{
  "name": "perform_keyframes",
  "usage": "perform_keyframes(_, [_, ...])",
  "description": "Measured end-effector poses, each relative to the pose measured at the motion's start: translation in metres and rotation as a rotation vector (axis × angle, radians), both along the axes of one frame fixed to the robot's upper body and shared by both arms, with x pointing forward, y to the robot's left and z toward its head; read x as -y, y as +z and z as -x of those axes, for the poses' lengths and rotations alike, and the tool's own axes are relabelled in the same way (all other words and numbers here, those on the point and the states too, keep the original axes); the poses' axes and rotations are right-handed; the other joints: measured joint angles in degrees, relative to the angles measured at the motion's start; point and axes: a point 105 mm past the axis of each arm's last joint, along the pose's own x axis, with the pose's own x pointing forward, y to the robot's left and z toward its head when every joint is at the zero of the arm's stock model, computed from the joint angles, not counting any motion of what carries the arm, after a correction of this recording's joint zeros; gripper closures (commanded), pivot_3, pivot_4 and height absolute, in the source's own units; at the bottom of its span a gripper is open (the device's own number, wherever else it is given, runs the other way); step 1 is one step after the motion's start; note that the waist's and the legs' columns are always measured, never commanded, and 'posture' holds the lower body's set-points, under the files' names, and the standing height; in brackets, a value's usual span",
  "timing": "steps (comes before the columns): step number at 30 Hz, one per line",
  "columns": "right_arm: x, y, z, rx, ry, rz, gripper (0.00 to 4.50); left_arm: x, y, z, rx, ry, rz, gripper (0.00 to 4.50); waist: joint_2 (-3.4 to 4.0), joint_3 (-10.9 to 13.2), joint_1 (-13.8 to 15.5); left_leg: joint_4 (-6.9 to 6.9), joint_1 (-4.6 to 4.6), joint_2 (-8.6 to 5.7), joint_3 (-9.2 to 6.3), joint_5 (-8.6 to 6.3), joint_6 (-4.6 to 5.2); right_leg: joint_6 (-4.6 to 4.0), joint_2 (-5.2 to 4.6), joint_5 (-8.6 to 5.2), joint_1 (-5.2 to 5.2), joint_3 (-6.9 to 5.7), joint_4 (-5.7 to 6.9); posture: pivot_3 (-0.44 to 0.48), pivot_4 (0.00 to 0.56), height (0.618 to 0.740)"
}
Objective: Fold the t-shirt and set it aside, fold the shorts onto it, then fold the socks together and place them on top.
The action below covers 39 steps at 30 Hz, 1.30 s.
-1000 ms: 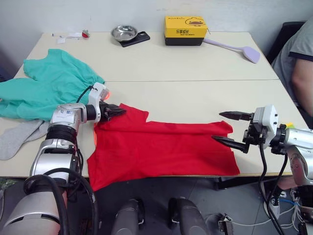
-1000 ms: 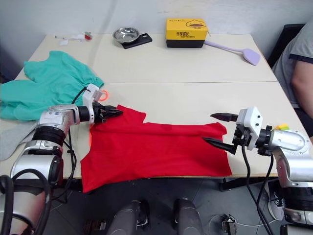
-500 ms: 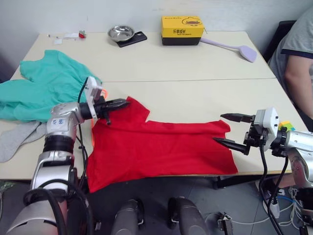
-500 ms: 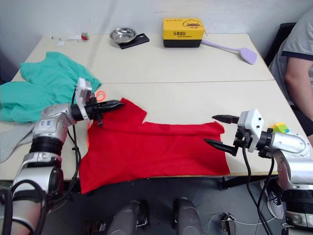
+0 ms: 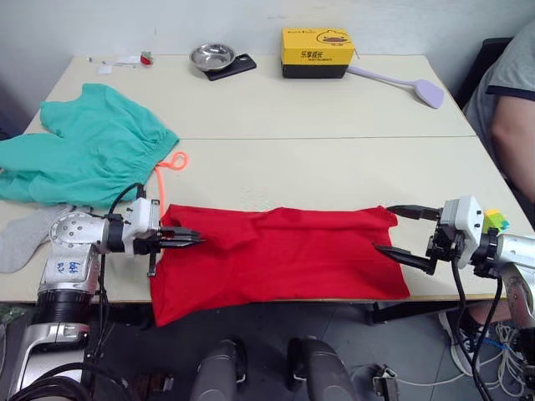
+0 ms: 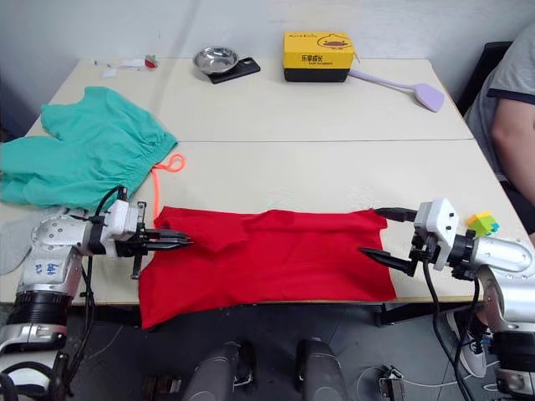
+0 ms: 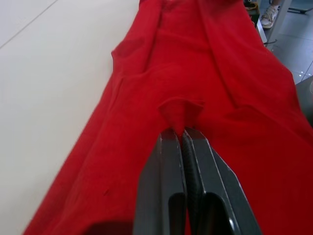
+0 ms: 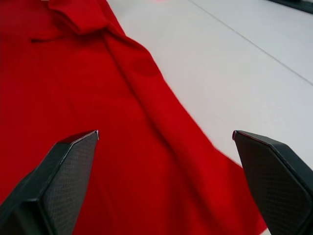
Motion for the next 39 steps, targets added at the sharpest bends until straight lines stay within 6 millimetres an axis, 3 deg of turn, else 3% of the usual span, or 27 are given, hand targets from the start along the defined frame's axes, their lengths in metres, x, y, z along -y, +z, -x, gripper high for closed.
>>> perform_keyframes(12, [0.014, -0.01, 0.0, -0.029, -0.024, 0.022, 0.0, -0.014, 0.013, 0.007, -0.079, 0.062, 0.068, 4.46, 0.0, 0.0, -0.12, -0.04, 0.0, 0.0, -0.02, -0.01, 0.01, 0.0, 0.01, 0.0, 0.0, -0.03, 0.0, 0.0, 0.15, 0.74])
perform_keyframes(24, [0.02, -0.016, 0.0, -0.029, -0.022, 0.042, 0.0, -0.027, -0.011, 0.025, -0.139, 0.066, -0.034, 4.46, 0.01, -0.01, -0.09, -0.08, 0.01, 0.0, -0.04, -0.06, -0.03, -0.03, -0.04, -0.01, 0.0, -0.04, -0.02, 0.0, 0.15, 0.74])
perform_keyframes(27, [0.021, -0.017, 0.0, -0.034, -0.013, 0.049, 0.0, -0.031, -0.015, 0.021, -0.177, 0.125, -0.027, 3.84, 0.01, -0.01, -0.07, -0.08, 0.01, 0.0, -0.06, -0.07, -0.02, -0.02, -0.05, -0.01, 0.0, -0.05, -0.02, 0.0, 0.15, 0.74])
perform_keyframes(33, [0.025, -0.016, 0.002, -0.062, 0.001, 0.073, 0.0, -0.043, -0.004, 0.026, -0.227, 0.142, -0.058, 1.9, 0.03, -0.01, -0.22, -0.1, 0.01, 0.01, -0.05, -0.08, -0.04, -0.04, -0.05, -0.02, -0.01, -0.04, -0.02, 0.0, 0.15, 0.74])
perform_keyframes(36, [0.028, -0.005, -0.002, -0.083, 0.005, 0.077, 0.0, -0.047, 0.004, 0.038, -0.276, 0.122, -0.056, 0.89, 0.03, 0.0, -0.46, -0.11, 0.02, 0.03, -0.06, -0.08, -0.06, -0.07, -0.06, -0.04, -0.02, -0.04, -0.02, 0.0, 0.15, 0.74])
perform_keyframes(39, [0.026, 0.011, -0.015, -0.064, 0.001, 0.065, 0.0, -0.044, 0.024, 0.041, -0.297, 0.121, 0.022, 0.02, 0.05, 0.01, -0.47, -0.11, 0.03, 0.03, -0.11, -0.09, -0.1, -0.1, -0.08, -0.05, -0.02, -0.04, -0.01, 0.0, 0.15, 0.74])
